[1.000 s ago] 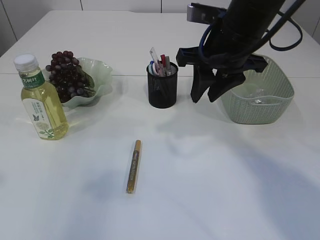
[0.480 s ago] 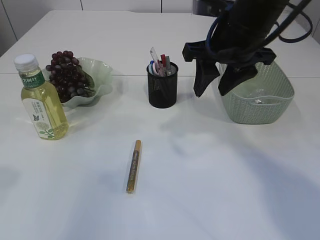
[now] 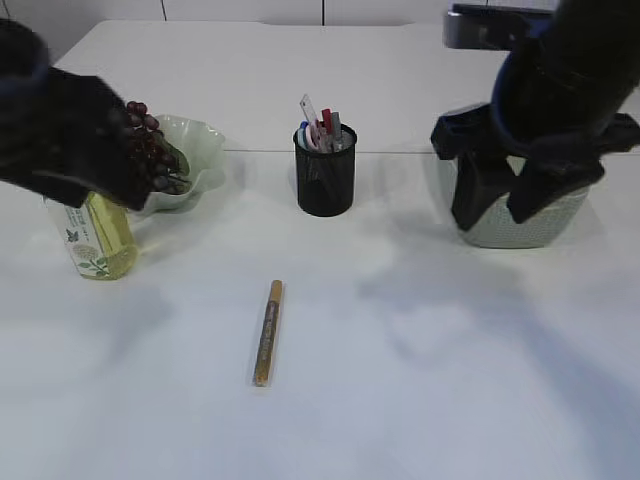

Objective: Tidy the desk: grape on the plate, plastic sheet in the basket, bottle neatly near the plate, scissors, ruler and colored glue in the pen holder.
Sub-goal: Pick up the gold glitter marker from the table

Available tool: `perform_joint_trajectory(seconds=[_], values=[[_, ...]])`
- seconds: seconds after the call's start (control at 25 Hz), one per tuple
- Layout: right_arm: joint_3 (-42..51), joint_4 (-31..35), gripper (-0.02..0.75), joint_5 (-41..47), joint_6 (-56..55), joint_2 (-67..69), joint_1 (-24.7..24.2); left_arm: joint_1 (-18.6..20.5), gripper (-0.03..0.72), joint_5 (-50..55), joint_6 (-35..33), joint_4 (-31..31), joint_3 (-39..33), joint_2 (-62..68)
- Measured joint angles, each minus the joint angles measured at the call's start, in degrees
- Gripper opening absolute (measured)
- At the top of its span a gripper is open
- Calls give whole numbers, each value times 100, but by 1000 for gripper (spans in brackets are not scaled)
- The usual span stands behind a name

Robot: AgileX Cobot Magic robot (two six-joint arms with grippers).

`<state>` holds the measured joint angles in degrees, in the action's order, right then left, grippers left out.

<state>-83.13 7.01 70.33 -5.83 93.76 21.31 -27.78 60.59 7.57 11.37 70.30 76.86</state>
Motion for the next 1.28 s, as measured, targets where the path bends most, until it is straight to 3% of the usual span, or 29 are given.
perform_joint_trajectory(seconds=[0.4,0.6,0.92,1.28], values=[[2117,512,438,0,0,-1464,-22,-556,434,771,1189,-528,2093,2833],[2526,562,438,0,0,-1675,-22,-604,434,802,1666,-538,2784,3880],[2547,582,438,0,0,-1699,-22,-604,433,890,1939,-550,3011,4749],[2547,598,438,0,0,-1699,-22,-604,389,462,2040,-650,3011,4875]])
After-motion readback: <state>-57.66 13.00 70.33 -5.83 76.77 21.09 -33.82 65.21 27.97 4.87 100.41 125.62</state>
